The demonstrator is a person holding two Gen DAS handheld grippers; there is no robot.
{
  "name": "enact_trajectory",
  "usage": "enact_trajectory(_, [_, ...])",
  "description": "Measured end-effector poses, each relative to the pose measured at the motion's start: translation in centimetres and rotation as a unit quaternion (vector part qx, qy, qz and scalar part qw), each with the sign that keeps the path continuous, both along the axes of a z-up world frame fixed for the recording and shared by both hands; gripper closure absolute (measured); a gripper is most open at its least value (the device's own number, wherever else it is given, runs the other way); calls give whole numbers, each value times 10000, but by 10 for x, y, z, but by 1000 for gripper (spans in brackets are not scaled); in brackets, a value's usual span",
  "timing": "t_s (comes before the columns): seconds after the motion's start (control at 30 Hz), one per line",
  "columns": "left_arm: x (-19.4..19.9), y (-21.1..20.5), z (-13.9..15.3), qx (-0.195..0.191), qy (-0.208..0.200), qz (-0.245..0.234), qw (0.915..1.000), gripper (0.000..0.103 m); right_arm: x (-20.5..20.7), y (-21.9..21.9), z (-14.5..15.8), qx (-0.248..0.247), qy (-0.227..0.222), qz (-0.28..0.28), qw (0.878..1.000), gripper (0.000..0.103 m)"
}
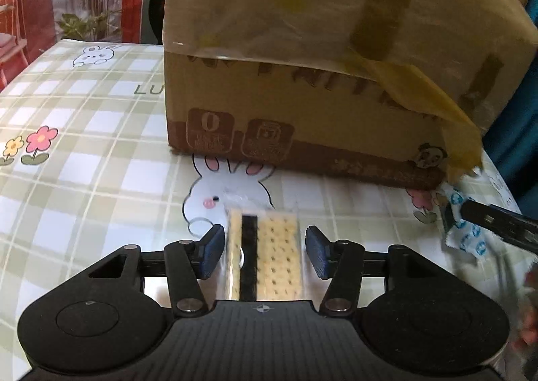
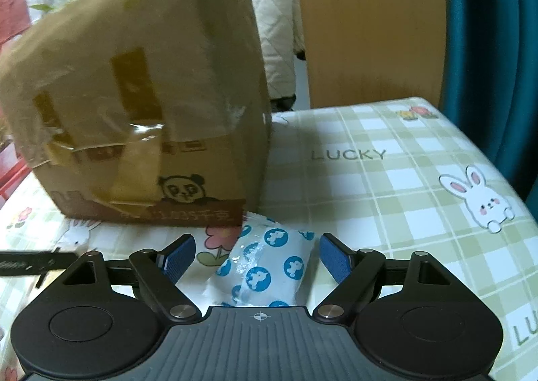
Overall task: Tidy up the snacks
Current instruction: 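Grasp the cracker packet with the left tool while the right tool grasps the blue-and-white packet, then carry the cracker and blue-and-white packets over the box and open both tools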
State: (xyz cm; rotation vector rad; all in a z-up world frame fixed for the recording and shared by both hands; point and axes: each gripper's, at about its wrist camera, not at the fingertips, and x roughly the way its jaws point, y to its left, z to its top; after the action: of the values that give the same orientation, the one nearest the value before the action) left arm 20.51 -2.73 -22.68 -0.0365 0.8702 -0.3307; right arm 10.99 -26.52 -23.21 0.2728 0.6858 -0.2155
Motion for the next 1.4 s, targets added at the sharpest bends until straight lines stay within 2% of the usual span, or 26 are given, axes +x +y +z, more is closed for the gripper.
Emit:
enact_trajectory(0.23, [-20, -12, -8, 459, -381, -91, 9982, 47, 11, 11, -19, -240, 82, 43, 9997, 27])
enact_trajectory(0.33, [-24, -19, -10, 660, -495, -160, 9965, 50, 5, 15, -25, -466, -32, 19, 9989, 40])
enact_trajectory(0.43, [-27, -22, -11, 769, -575, -113, 9953, 55, -1, 15, -26, -419, -251, 94, 9988, 51])
enact_trajectory(0.6, [-37, -15, -11, 593, -625, -25, 9963, 55, -7, 15, -25, -289, -384, 236, 9986, 56])
enact_trajectory(0.77, [-45, -6, -10, 269, -660, 9, 9975, 55, -9, 24, -25, -429, -442, 660, 9959, 59])
enact_trajectory(0.9, [-49, 1, -8, 204, -731, 66, 9971, 55, -6, 31, -25, -570, -426, 809, 9942, 59])
enact_trajectory(1.23, [-55, 21, -1, 31, -766, 312, 9966, 55, -5, 32, -26, -534, -380, 926, 9935, 59])
enact_trajectory(1.4, [-61, 26, 7, -31, -859, 347, 9957, 55, 1, 35, -27, -571, -191, 950, 9937, 58])
